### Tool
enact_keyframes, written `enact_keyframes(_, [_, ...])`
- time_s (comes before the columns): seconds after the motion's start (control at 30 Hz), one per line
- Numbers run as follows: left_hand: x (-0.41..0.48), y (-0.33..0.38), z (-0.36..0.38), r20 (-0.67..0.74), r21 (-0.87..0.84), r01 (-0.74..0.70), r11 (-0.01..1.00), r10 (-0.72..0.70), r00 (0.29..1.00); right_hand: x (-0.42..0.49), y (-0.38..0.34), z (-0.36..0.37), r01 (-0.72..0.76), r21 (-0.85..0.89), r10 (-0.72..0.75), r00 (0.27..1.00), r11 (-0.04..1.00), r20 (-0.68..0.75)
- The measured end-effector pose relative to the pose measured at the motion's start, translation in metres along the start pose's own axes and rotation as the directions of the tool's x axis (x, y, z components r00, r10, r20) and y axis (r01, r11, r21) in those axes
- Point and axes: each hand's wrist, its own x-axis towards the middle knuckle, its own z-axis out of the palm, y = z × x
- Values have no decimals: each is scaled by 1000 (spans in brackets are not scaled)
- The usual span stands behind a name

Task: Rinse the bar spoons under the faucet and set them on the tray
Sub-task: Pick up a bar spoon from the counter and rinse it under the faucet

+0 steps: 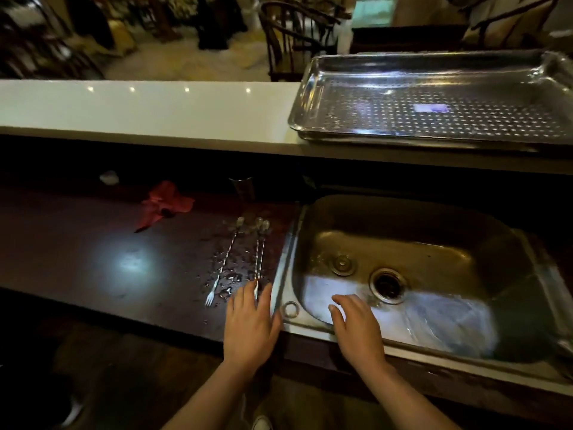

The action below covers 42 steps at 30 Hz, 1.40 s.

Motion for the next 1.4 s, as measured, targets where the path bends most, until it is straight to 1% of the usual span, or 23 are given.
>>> enact_keyframes(0.07, [9,-10,-1,-42,-5,46,999,-46,998,-1,2,8,-10,-63,11,1000,998,6])
enact_keyframes(0.17, [29,-19,-1,-13,-65,123,990,-124,992,-1,7,12,-10,-114,7,1000,993,-30])
enact_keyframes(0.27, [52,-23,1,40,-139,210,968,-206,978,2,7,14,-52,-108,47,998,993,-51])
enact_keyframes(0.37, [77,-21,1,52,-163,270,949,-265,963,4,7,15,-81,-80,76,995,993,-59])
enact_keyframes(0.6, [122,-21,-4,125,-150,413,898,-398,909,4,7,14,-82,-73,77,994,994,-73])
enact_keyframes(0.77, [134,-29,-4,146,-197,445,874,-422,895,3,6,14,-85,-41,81,992,996,-101])
enact_keyframes(0.93, [139,-33,-4,127,-182,439,880,-422,898,4,5,16,-112,-22,109,989,993,-97])
enact_keyframes(1.13, [149,-28,-16,201,-143,460,876,-429,881,4,5,17,-113,-34,108,987,993,-115])
enact_keyframes(1.27, [149,-28,-16,199,-164,491,855,-459,866,5,6,18,-104,-48,98,988,993,-122])
enact_keyframes(1.4, [147,-31,-14,170,-179,475,862,-449,877,5,5,18,-99,-47,92,987,994,-132])
